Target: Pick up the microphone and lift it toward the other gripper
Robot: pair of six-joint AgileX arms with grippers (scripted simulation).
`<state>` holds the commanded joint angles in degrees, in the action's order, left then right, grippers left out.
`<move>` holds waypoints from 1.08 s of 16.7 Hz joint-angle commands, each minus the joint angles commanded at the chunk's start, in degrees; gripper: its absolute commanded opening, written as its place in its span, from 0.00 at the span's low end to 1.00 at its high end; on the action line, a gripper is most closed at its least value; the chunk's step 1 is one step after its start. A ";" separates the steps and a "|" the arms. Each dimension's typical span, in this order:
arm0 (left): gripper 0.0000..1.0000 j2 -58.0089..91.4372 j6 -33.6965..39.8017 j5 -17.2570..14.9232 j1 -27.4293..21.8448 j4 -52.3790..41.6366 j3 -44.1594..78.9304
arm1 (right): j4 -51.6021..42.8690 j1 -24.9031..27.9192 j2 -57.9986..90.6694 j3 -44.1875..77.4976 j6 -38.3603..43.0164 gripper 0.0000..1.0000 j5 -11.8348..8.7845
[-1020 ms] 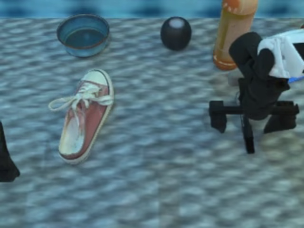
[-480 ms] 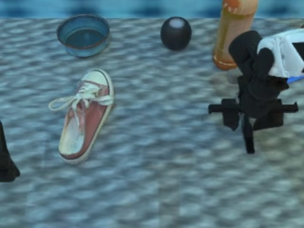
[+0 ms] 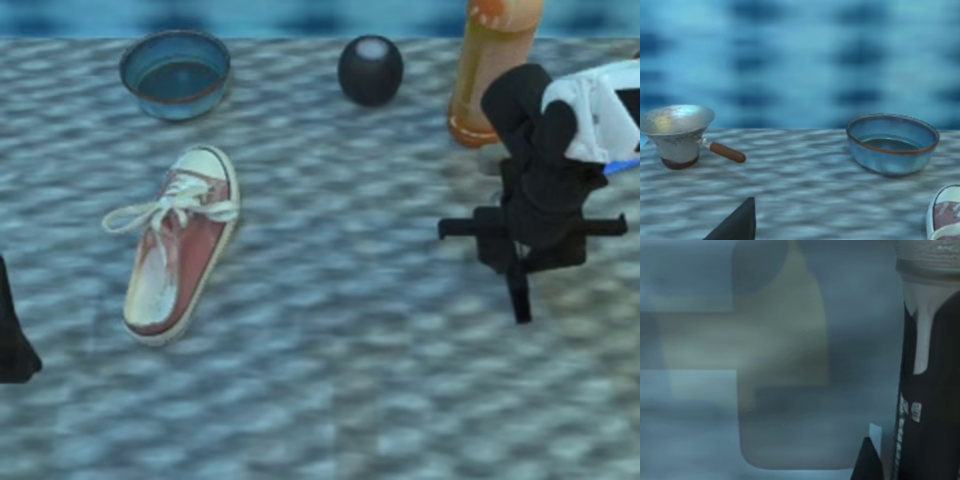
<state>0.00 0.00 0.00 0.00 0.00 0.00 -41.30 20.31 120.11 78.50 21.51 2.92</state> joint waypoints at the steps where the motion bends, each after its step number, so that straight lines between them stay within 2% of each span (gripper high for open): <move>1: 1.00 0.00 0.00 0.00 0.00 0.00 0.00 | 0.06 0.01 -0.01 -0.01 -0.02 0.00 -0.02; 4: 1.00 0.00 0.00 0.00 0.00 0.00 0.00 | 3.55 0.17 -0.53 -0.70 -1.02 0.00 -1.32; 7: 1.00 0.00 0.00 0.00 0.00 0.00 0.00 | 12.11 0.21 -2.20 -2.79 -3.17 0.00 -4.30; 10: 1.00 0.00 0.00 0.00 0.00 0.00 0.00 | 25.55 0.13 -4.67 -6.26 -6.12 0.00 -8.44; 18: 1.00 0.00 0.00 0.00 0.00 0.00 0.00 | 69.93 -0.31 -14.44 -18.80 -15.64 0.00 -21.34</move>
<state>0.00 0.00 0.00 0.00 0.00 0.00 28.63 20.00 105.67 59.70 5.87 -18.42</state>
